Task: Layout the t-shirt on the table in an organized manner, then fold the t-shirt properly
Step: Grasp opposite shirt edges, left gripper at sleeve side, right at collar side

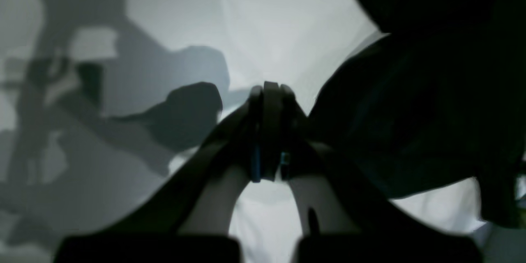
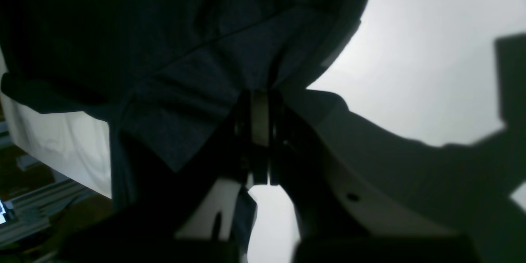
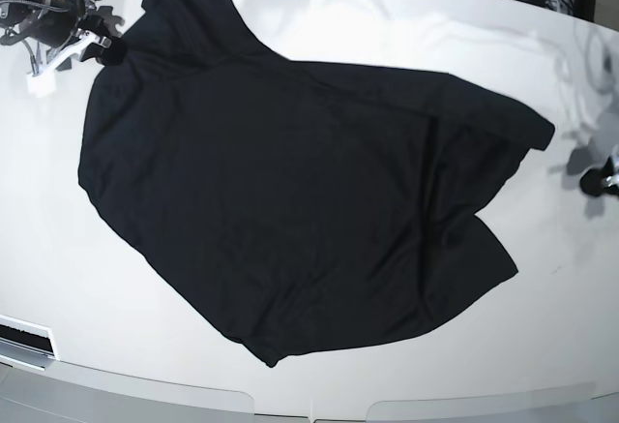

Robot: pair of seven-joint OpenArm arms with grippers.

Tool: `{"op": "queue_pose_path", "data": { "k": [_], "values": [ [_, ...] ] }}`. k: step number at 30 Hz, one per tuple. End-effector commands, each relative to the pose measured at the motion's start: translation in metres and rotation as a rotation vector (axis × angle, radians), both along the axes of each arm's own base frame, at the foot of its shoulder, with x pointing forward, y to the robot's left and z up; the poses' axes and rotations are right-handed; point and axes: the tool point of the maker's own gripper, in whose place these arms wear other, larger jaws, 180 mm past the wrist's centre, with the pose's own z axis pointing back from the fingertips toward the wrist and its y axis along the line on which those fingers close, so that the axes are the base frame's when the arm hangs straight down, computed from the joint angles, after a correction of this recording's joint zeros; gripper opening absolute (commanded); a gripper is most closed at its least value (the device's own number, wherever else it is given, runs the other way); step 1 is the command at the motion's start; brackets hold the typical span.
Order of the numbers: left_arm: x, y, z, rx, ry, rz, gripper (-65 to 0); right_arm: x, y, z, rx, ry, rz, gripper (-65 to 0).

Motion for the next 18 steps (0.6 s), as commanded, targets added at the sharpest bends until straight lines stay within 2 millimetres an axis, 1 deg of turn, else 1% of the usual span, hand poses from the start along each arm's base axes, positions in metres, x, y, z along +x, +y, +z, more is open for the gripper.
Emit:
{"op": "queue_pose_path", "data": {
  "k": [1,3,5,6,7,9,10,13,14,15,18],
  "values": [
    [0.004,0.016,0.023,-0.010,-0.055,0.037,-65.0,0.005,-0.009,0.008,-0.019,-0.029,0.002,-65.0],
    [-0.012,0.018,0.022,-0.080,-0.033,0.072,-65.0,0.006,-0.010,0.008,-0.020,-0.029,0.003,-65.0],
    [-0.029,0.013,0.020,-0.166,-0.004,0.091,-65.0,0.006,-0.010,0.008,-0.020,-0.030,0.002,-65.0],
    [-0.043,0.012,0.013,-0.175,0.041,0.085,-65.0,0.006,-0.010,0.008,-0.018,-0.031,0.001,-65.0],
    [-0.052,0.012,0.009,-0.181,0.065,0.086,-65.0,0.006,-0.009,0.008,-0.017,-0.032,0.001,-65.0],
    [-0.063,0.013,0.002,-0.189,0.079,0.106,-65.0,0.007,-0.009,0.009,-0.016,-0.034,0.000,-65.0],
    [-0.068,0.014,-0.002,-0.190,0.085,0.115,-63.2,0.007,-0.009,0.009,-0.016,-0.034,0.000,-65.0],
    [-0.078,0.013,-0.011,-0.193,0.101,0.131,-40.7,0.006,-0.009,0.009,-0.016,-0.033,0.000,-65.0],
    [-0.080,0.010,-0.013,-0.200,0.107,0.128,-35.1,0.007,-0.009,0.009,-0.016,-0.034,0.000,-65.0],
    [-0.083,0.008,-0.017,-0.206,0.120,0.124,-32.0,0.007,-0.009,0.009,-0.016,-0.035,0.000,-65.0],
    [-0.081,-0.002,-0.020,-0.222,0.123,0.104,-31.8,0.007,-0.009,0.009,-0.016,-0.034,0.000,-65.0]
  ]
}}
